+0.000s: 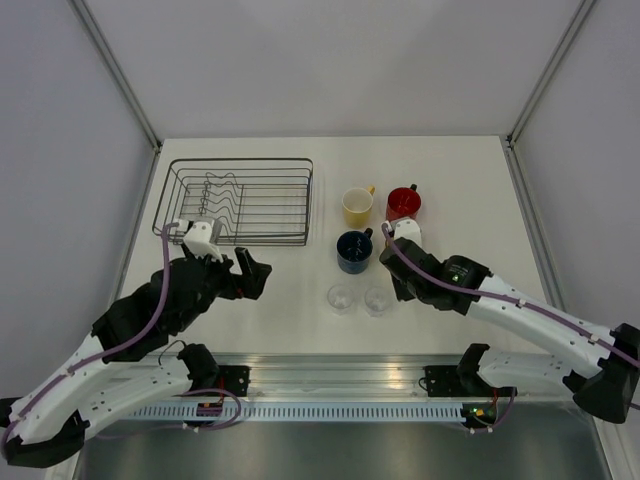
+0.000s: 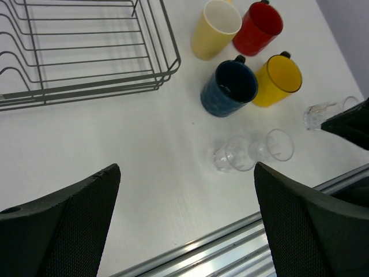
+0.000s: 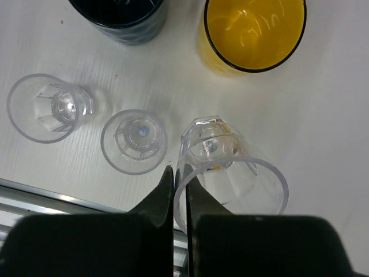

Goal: Unload the cups from the dish rack

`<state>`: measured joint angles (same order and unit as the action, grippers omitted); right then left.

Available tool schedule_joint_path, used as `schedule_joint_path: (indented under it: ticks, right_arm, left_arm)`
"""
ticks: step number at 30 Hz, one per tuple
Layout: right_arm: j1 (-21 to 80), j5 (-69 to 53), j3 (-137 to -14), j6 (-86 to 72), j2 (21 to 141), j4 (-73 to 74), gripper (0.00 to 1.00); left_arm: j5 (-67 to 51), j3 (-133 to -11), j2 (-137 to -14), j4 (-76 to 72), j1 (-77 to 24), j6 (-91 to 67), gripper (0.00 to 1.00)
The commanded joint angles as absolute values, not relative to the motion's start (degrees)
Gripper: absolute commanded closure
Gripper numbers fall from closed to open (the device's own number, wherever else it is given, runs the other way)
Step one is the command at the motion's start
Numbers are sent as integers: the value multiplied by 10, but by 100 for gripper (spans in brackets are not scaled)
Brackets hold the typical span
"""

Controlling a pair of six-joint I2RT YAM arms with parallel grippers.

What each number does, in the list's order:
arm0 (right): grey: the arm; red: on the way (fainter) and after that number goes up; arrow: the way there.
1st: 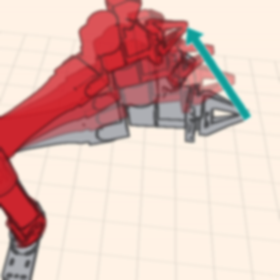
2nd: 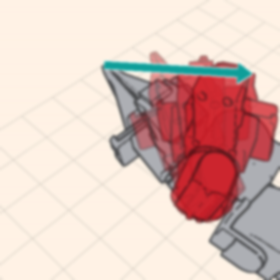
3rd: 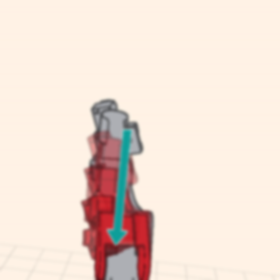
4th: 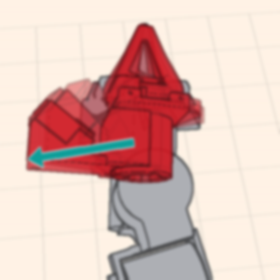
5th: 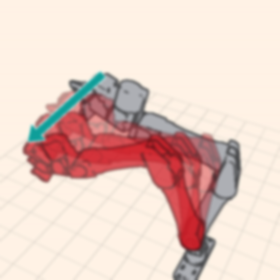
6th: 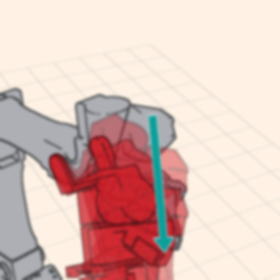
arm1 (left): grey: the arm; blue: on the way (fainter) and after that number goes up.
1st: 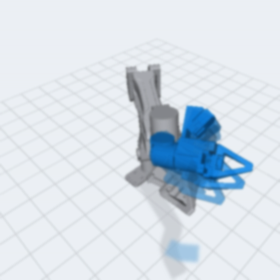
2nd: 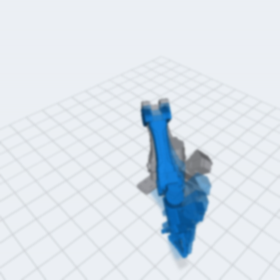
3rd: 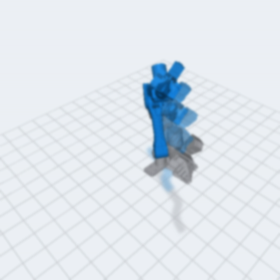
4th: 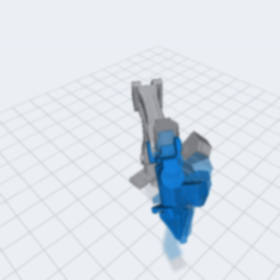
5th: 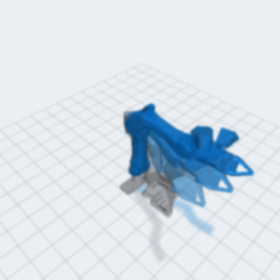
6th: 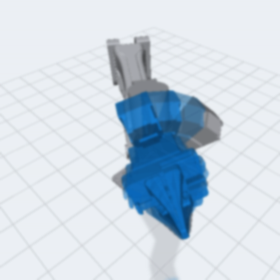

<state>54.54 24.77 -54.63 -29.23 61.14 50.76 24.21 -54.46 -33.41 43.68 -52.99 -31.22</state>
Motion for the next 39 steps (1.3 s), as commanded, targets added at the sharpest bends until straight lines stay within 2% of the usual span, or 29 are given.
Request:
schedule_joint_path:
  ticks: [1, 18, 32, 35, 39]
  right_arm:
    - [524, 223, -539, -306, 625, 513, 100]
    - [447, 152, -471, -298, 736, 461, 99]
    - [437, 107, -458, -273, 758, 439, 98]
    - [438, 106, -458, -272, 758, 439, 96]
    - [437, 109, -458, -272, 759, 441, 87]
  left_arm:
    - [272, -520, -323, 468, -530, -255, 0]
    - [292, -490, -255, 464, -530, -258, 0]
    - [296, -488, -242, 464, -530, -259, 0]
    - [297, -488, -243, 463, -530, -260, 0]
    - [299, -488, -241, 464, -530, -259, 0]
